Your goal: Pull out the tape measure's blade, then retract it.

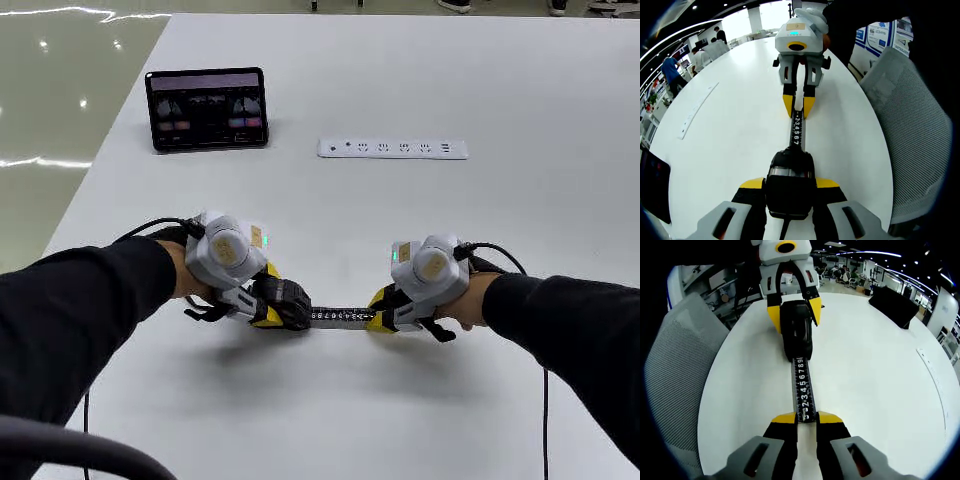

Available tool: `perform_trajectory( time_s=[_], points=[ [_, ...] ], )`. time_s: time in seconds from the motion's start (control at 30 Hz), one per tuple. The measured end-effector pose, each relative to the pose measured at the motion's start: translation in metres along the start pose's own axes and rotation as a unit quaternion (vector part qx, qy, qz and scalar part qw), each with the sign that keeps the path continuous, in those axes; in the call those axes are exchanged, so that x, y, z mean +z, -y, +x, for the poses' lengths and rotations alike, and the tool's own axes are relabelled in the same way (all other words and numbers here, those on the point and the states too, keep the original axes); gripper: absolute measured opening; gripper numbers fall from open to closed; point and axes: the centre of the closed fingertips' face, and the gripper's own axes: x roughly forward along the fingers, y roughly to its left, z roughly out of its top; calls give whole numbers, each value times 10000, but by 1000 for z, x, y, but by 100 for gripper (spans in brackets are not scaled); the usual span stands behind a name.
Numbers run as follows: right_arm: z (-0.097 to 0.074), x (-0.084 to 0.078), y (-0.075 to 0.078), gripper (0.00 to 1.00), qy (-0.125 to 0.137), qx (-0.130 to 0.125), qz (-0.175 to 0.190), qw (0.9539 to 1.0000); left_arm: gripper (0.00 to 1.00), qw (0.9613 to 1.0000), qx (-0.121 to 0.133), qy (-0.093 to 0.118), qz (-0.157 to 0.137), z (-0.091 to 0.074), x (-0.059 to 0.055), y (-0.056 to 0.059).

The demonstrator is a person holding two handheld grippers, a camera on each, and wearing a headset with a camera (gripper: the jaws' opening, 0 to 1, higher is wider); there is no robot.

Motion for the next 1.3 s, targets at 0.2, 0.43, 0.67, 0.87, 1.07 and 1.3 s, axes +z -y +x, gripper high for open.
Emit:
perform_trajectory(
  time_s=[0.2, 0.43, 0.67, 0.87, 1.07, 1.3],
  points=[
    [-4, -5, 2, 8, -28, -15, 6, 10000, 31, 10000, -7, -7, 1, 1, -1, 0],
    [-9, -10, 2, 8, -38, -39, 48, 10000, 31, 10000, 0, -5, -1, 1, -1, -1],
    [-14, -18, 4, 8, -73, -58, 82, 9999, 31, 10000, -5, -2, -11, 1, -1, -2],
    [-17, -23, 4, 8, -102, -67, 42, 9999, 31, 10000, 7, 6, -12, 1, -1, -2],
    [-24, -32, 6, 8, -123, -91, 106, 9998, 31, 10000, 5, -4, -10, 1, -1, -2],
    [-29, -38, 6, 8, -175, -101, 99, 9997, 31, 10000, 10, 3, -13, 2, -1, -2]
  ],
)
